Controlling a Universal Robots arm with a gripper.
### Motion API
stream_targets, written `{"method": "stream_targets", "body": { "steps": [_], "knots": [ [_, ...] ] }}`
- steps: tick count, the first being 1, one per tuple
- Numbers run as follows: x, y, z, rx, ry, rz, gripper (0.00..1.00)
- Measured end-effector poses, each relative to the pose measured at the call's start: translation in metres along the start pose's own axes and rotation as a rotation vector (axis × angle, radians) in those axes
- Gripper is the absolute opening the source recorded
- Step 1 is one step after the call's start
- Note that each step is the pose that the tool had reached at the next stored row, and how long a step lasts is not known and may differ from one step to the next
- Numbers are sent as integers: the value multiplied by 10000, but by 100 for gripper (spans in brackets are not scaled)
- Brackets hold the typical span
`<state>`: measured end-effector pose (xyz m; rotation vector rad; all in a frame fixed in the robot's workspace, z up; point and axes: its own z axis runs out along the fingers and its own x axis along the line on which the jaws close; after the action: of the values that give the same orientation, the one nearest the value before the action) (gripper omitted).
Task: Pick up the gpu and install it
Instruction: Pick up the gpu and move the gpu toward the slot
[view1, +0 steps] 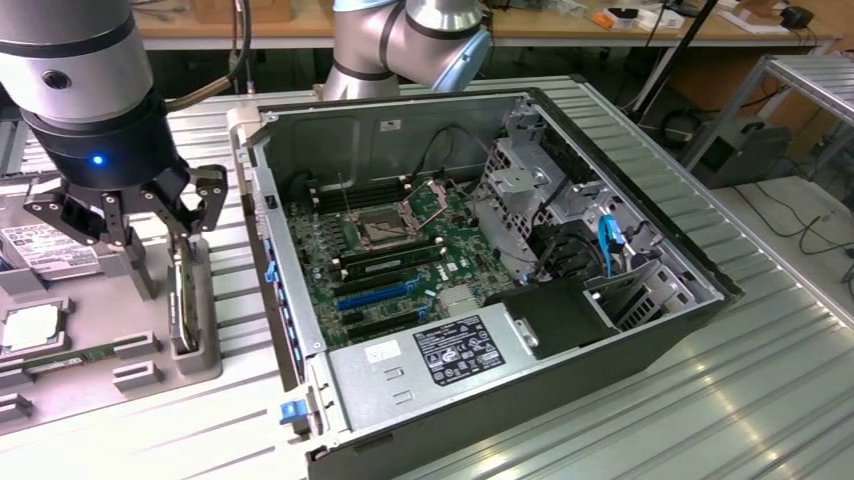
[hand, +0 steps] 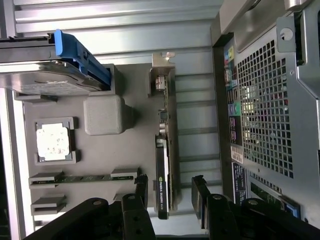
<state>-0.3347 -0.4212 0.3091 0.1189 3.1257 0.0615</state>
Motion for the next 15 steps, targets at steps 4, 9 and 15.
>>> {"method": "stream_targets", "body": {
  "steps": [4, 9, 15],
  "knots": [
    [3, -1, 29, 19, -2, -1, 48],
    [5, -3, 79, 48, -3, -1, 48],
    [6, -5, 122, 71, -5, -1, 48]
  ]
}}
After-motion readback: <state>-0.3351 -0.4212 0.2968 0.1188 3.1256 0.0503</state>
